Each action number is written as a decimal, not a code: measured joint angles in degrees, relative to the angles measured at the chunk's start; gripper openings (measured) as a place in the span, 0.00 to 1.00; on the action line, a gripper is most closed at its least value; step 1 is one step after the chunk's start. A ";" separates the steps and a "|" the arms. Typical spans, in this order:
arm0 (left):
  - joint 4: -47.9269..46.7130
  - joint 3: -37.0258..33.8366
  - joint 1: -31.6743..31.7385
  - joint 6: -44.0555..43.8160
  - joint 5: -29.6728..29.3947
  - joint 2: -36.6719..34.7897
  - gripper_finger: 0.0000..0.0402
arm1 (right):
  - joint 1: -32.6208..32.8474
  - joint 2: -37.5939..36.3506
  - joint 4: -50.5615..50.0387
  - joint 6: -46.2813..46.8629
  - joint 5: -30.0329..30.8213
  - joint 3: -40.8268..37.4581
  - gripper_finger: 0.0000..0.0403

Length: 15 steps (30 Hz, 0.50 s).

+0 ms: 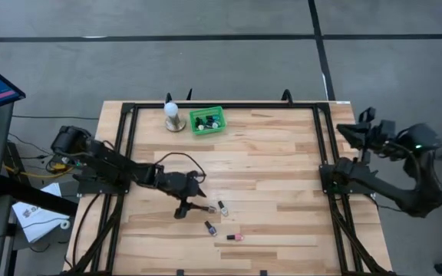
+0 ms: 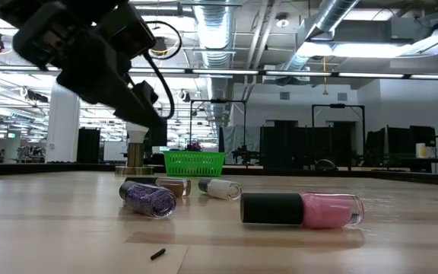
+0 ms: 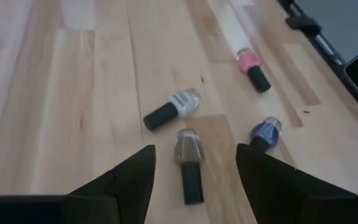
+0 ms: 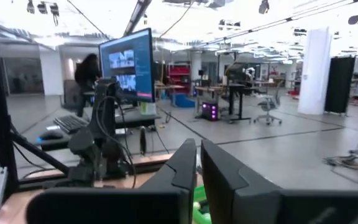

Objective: Pick & Place Nail Polish
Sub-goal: Put the brown nail polish into the green bin

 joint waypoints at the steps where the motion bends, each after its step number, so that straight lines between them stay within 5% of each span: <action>1: 0.75 0.00 -0.50 -0.95 -0.65 0.82 0.55 | 0.21 -1.39 0.60 0.49 -0.03 -1.94 0.03; 15: 6.47 0.11 -1.63 -3.33 -3.37 9.26 0.55 | 4.71 -4.31 4.14 1.31 -0.29 -12.17 0.00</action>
